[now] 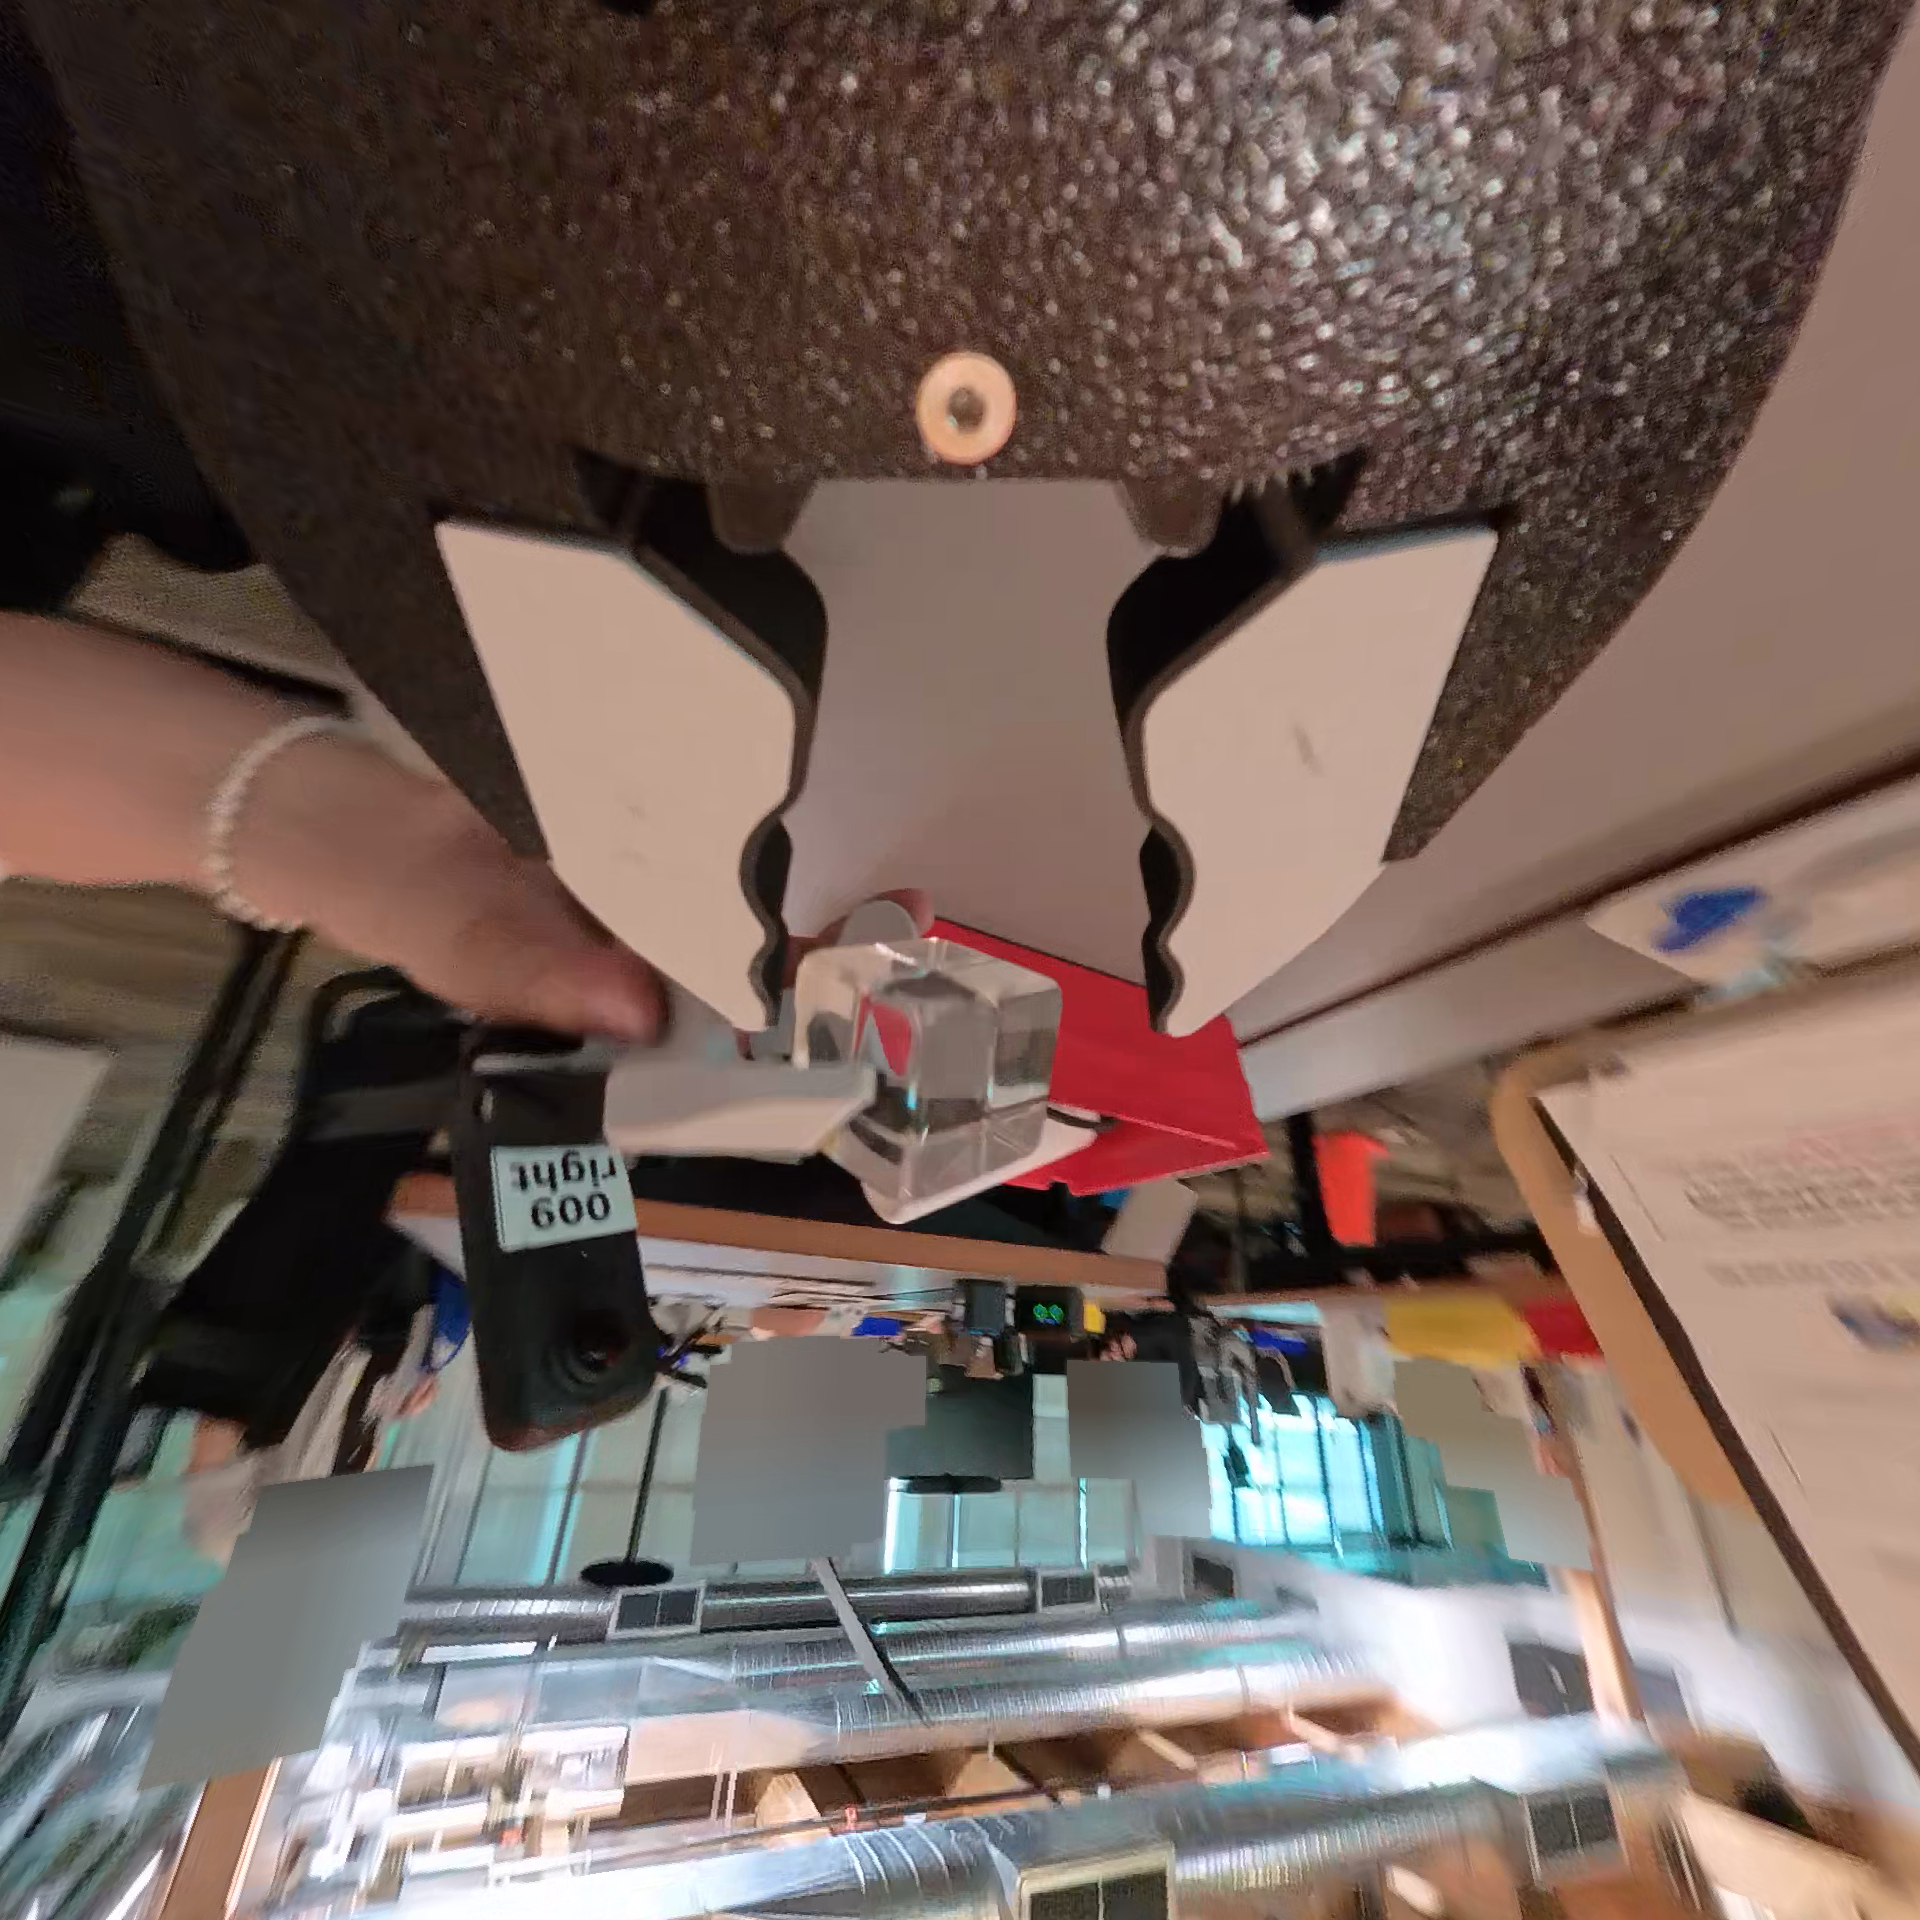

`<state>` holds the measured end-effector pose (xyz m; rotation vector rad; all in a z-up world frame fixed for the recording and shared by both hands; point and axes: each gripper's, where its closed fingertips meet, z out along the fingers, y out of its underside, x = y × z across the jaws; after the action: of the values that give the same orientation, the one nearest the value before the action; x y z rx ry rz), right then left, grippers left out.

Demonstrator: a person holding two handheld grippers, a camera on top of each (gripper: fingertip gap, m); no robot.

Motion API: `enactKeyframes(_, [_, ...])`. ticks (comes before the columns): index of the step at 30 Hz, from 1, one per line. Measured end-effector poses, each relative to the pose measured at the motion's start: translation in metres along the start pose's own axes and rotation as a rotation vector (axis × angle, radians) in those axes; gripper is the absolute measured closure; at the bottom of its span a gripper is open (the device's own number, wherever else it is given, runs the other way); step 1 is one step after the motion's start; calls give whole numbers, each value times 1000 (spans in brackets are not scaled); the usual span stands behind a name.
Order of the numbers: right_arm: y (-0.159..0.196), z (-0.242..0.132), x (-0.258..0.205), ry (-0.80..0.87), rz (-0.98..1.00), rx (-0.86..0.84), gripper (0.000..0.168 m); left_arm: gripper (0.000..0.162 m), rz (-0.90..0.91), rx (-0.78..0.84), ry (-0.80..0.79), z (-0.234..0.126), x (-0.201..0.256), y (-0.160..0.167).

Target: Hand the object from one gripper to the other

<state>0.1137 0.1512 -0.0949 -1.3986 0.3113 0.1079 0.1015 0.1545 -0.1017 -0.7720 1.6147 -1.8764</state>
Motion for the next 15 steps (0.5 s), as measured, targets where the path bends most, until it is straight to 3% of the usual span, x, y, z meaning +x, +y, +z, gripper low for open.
enactKeyframes(5, [-14,-6,3,-21,190,107,121,99,372,5,-142,9,9,0])
enactKeyframes(10, [-12,-1,-12,-95,316,119,121,116,717,37,-328,10,11,-4])
enactKeyframes(12, [-10,1,-18,-114,327,119,121,120,791,66,-405,6,9,-9])
enactKeyframes(15, [-8,2,-18,-132,316,86,122,121,750,64,-386,6,8,-8])
